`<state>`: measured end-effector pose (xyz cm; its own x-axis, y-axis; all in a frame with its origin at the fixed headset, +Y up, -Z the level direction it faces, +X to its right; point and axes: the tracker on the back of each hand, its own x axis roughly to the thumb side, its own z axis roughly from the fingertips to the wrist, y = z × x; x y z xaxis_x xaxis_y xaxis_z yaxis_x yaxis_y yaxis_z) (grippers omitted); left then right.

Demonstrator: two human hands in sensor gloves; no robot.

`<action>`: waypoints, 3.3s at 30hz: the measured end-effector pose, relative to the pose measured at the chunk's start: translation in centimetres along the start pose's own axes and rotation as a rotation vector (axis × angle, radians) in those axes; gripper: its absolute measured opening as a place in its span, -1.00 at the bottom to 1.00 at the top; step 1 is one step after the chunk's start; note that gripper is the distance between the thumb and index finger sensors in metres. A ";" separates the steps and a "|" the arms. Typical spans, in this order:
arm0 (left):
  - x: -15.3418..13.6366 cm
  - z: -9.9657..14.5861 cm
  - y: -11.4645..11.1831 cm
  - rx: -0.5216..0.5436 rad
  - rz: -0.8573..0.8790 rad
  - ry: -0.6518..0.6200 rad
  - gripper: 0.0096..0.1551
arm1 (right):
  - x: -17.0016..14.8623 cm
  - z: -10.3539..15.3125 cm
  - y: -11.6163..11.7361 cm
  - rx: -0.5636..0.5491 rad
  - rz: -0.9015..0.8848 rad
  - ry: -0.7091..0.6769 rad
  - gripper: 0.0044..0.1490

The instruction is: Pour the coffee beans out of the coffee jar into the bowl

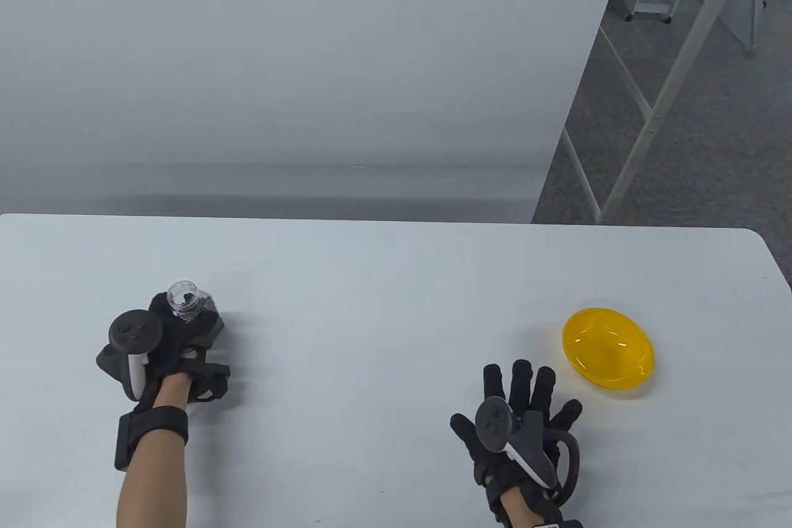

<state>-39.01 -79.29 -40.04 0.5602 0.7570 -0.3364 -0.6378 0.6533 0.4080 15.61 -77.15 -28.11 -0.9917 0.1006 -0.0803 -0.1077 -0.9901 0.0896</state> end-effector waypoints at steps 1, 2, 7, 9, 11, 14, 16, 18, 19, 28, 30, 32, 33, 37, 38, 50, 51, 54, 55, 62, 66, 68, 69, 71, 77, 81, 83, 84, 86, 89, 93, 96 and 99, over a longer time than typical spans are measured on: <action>0.0 0.1 0.1 0.006 0.008 -0.001 0.18 | 0.0 0.0 0.0 -0.002 0.001 0.000 0.20; 0.0 0.2 0.2 0.014 0.016 -0.004 0.18 | 0.1 0.0 0.0 -0.001 0.005 0.001 0.20; 0.7 0.7 1.0 0.036 0.028 -0.040 0.17 | 0.4 0.0 0.0 -0.007 0.022 -0.013 0.20; 1.3 1.0 1.4 0.030 0.036 -0.060 0.17 | 0.4 0.2 -0.1 -0.015 0.016 -0.016 0.20; 2.0 1.3 1.7 0.025 0.038 -0.086 0.17 | 0.3 0.3 -0.2 -0.020 0.008 -0.017 0.20; 3.1 2.0 2.3 0.019 0.053 -0.128 0.17 | 0.1 0.4 -0.4 -0.027 -0.011 -0.015 0.20; 3.8 2.8 2.6 0.004 0.074 -0.155 0.17 | 0.0 0.6 -0.5 -0.036 -0.021 -0.016 0.20; 4.2 3.4 2.6 -0.015 0.093 -0.167 0.17 | 0.0 0.7 -0.6 -0.044 -0.029 -0.022 0.19; 4.5 3.9 2.7 -0.024 0.099 -0.176 0.17 | 0.0 0.8 -0.7 -0.049 -0.034 -0.025 0.19; 6.8 7.4 3.6 -0.061 0.118 -0.284 0.17 | 0.6 1.8 -1.6 -0.089 -0.061 -0.071 0.18; 7.3 8.1 3.9 -0.068 0.123 -0.304 0.16 | 0.7 2.0 -1.8 -0.099 -0.083 -0.088 0.18; 7.7 8.9 4.0 -0.086 0.138 -0.323 0.16 | 0.9 2.1 -2.0 -0.118 -0.104 -0.109 0.16; 8.0 9.4 4.0 -0.099 0.149 -0.335 0.16 | 1.0 2.2 -2.1 -0.137 -0.109 -0.114 0.15; 9.1 11.3 3.9 -0.135 0.184 -0.382 0.16 | 1.3 2.4 -2.3 -0.174 -0.125 -0.131 0.13; 9.5 11.8 3.8 -0.151 0.197 -0.394 0.16 | 1.4 2.5 -2.4 -0.182 -0.134 -0.139 0.12; 12.7 17.9 0.6 -0.317 0.259 -0.556 0.17 | 2.1 3.1 -2.8 -0.240 -0.319 -0.248 0.07; 12.8 18.2 0.3 -0.330 0.257 -0.564 0.17 | 2.1 3.1 -2.8 -0.246 -0.329 -0.257 0.06; 12.8 19.5 -0.8 -0.370 0.262 -0.592 0.17 | 2.4 3.0 -3.0 -0.298 -0.445 -0.355 0.04; 12.7 19.9 -1.1 -0.373 0.267 -0.601 0.17 | 2.5 3.0 -3.0 -0.302 -0.464 -0.363 0.04; 12.6 21.3 -3.0 -0.437 0.281 -0.634 0.17 | 3.3 3.1 -2.7 -0.280 -0.535 -0.465 0.05; 12.3 21.9 -3.7 -0.476 0.297 -0.658 0.17 | 3.7 3.0 -2.4 -0.247 -0.586 -0.493 0.06; 12.3 22.2 -4.0 -0.510 0.340 -0.664 0.17 | 3.9 3.0 -2.3 -0.232 -0.638 -0.520 0.06; 12.3 22.3 -4.1 -0.517 0.350 -0.661 0.17 | 4.0 3.0 -2.2 -0.226 -0.653 -0.530 0.07; 12.5 22.8 -4.2 -0.538 0.368 -0.677 0.17 | 4.4 2.9 -2.0 -0.202 -0.689 -0.554 0.08; 13.1 23.9 -4.4 -0.605 0.431 -0.720 0.16 | 5.6 2.7 -1.1 -0.108 -0.758 -0.625 0.19; 13.4 24.4 -4.5 -0.652 0.426 -0.755 0.17 | 6.3 2.7 -0.7 -0.009 -0.809 -0.661 0.26; 13.4 24.6 -4.6 -0.656 0.422 -0.762 0.16 | 6.5 2.8 -0.6 0.016 -0.851 -0.670 0.28; 13.4 24.7 -4.7 -0.662 0.431 -0.764 0.16 | 6.6 2.8 -0.6 0.025 -0.865 -0.678 0.28; 13.4 24.9 -4.9 -0.685 0.462 -0.750 0.16 | 6.8 2.9 -0.5 0.041 -0.896 -0.693 0.29; 13.5 25.2 -5.1 -0.712 0.488 -0.747 0.15 | 7.1 2.9 -0.4 0.048 -0.933 -0.712 0.30; 13.6 25.9 -5.6 -0.764 0.509 -0.751 0.14 | 7.6 3.1 -0.5 0.065 -1.008 -0.727 0.33; 13.6 26.0 -6.0 -0.784 0.552 -0.727 0.13 | 7.3 3.0 -0.6 0.059 -1.072 -0.724 0.27; 13.7 26.0 -6.0 -0.790 0.518 -0.750 0.12 | 7.0 3.0 -0.7 0.054 -1.109 -0.709 0.22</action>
<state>-13.75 -73.21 -25.07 0.1424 0.9065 0.3976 -0.8782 0.3010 -0.3717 8.50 -75.43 -25.78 -0.1951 0.8971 0.3965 -0.8689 -0.3456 0.3543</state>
